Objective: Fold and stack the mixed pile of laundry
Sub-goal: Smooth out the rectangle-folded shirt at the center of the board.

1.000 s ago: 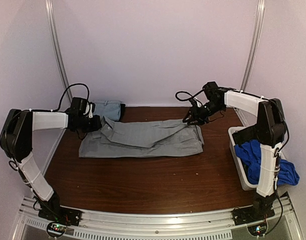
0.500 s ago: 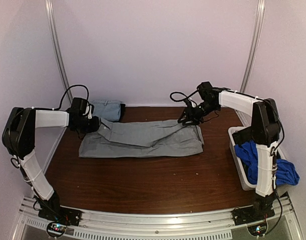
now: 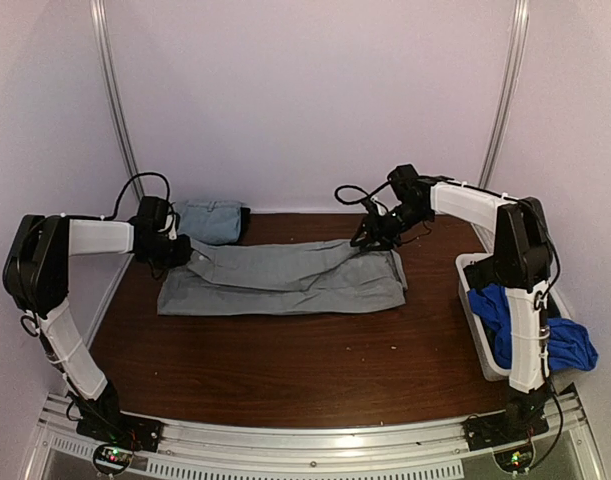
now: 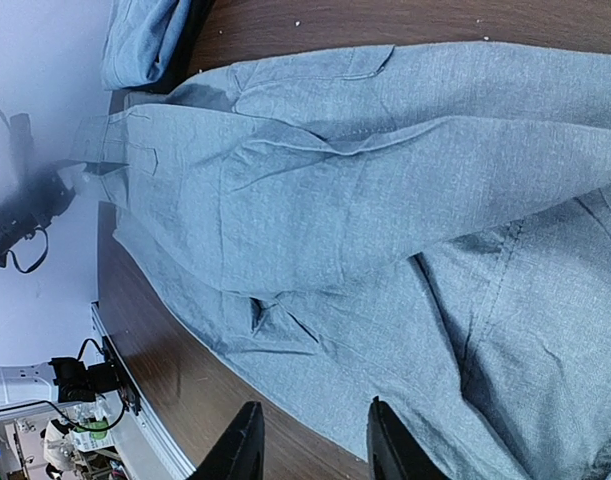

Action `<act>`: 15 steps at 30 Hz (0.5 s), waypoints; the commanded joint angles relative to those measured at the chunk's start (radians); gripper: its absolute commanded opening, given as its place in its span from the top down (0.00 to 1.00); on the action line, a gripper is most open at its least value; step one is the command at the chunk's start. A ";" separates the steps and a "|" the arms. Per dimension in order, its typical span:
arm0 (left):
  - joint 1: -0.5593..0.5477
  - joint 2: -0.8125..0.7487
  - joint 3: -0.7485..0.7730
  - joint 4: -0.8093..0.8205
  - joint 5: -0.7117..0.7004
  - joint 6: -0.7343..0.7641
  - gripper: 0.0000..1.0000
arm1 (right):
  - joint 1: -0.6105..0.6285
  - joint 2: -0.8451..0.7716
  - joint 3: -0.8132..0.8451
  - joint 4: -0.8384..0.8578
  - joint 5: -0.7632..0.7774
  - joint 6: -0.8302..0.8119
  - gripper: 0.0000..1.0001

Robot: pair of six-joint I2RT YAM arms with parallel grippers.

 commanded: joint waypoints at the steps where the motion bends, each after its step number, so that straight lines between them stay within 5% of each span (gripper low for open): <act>1: 0.015 0.006 0.003 0.025 0.025 0.029 1.00 | 0.010 0.018 0.046 -0.004 0.001 0.009 0.63; 6: 0.014 0.025 0.023 0.046 0.162 0.071 1.00 | 0.010 0.043 0.098 -0.010 0.004 0.021 0.63; 13: 0.015 0.037 0.056 0.001 0.148 0.086 1.00 | 0.012 0.090 0.177 -0.016 0.000 0.040 0.62; 15: 0.015 0.036 0.066 -0.022 0.120 0.082 0.86 | 0.016 0.100 0.190 -0.016 0.000 0.042 0.61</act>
